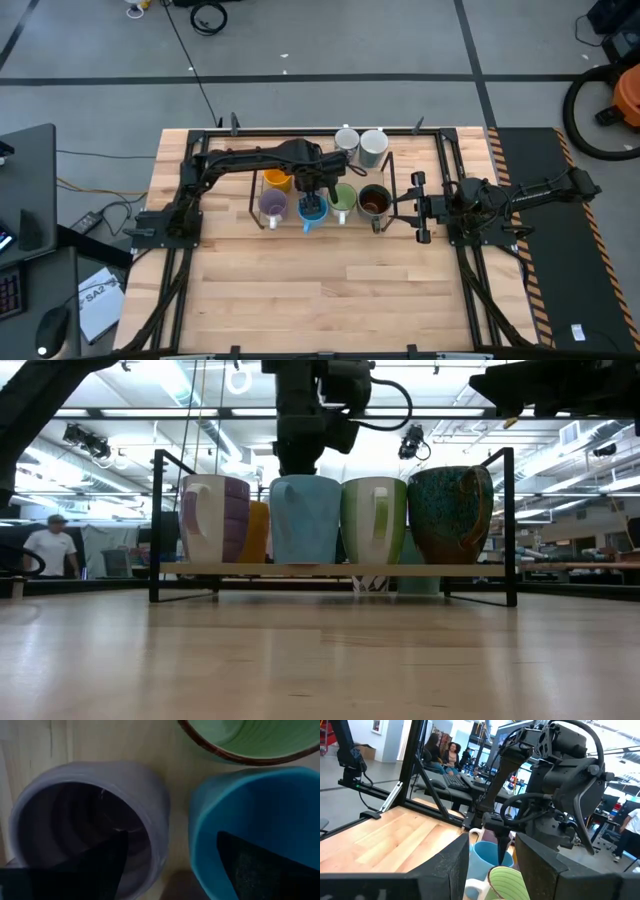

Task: Place coffee mugs
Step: Adjust the mugs on the shelf

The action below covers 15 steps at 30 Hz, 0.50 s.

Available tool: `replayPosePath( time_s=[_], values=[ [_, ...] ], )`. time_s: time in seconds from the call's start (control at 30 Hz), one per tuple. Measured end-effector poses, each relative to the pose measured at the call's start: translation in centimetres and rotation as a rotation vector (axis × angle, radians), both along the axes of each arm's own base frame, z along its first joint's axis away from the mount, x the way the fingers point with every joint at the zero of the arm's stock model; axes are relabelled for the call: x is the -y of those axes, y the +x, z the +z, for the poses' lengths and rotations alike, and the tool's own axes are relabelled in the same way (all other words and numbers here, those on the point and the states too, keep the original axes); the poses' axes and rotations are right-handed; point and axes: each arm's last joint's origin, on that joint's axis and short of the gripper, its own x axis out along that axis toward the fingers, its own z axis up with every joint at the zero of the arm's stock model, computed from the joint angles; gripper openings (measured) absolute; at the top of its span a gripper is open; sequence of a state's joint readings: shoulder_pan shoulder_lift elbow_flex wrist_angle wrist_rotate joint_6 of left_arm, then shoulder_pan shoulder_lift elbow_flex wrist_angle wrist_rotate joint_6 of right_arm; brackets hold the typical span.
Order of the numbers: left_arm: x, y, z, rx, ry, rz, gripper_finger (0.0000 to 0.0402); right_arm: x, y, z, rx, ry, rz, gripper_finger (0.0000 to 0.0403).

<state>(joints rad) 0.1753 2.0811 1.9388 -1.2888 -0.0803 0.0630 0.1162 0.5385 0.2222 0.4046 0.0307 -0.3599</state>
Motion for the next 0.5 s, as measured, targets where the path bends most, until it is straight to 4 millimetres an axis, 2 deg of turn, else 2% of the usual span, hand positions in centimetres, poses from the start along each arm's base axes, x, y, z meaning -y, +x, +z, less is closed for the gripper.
replayPosePath(
  time_s=[0.5],
  values=[
    [-0.03, -0.02, 0.0, -0.004, 0.012, -0.008, 0.0208, 0.0, 0.0, 0.02, 0.002, 0.0, 0.0, 0.0166]
  ],
)
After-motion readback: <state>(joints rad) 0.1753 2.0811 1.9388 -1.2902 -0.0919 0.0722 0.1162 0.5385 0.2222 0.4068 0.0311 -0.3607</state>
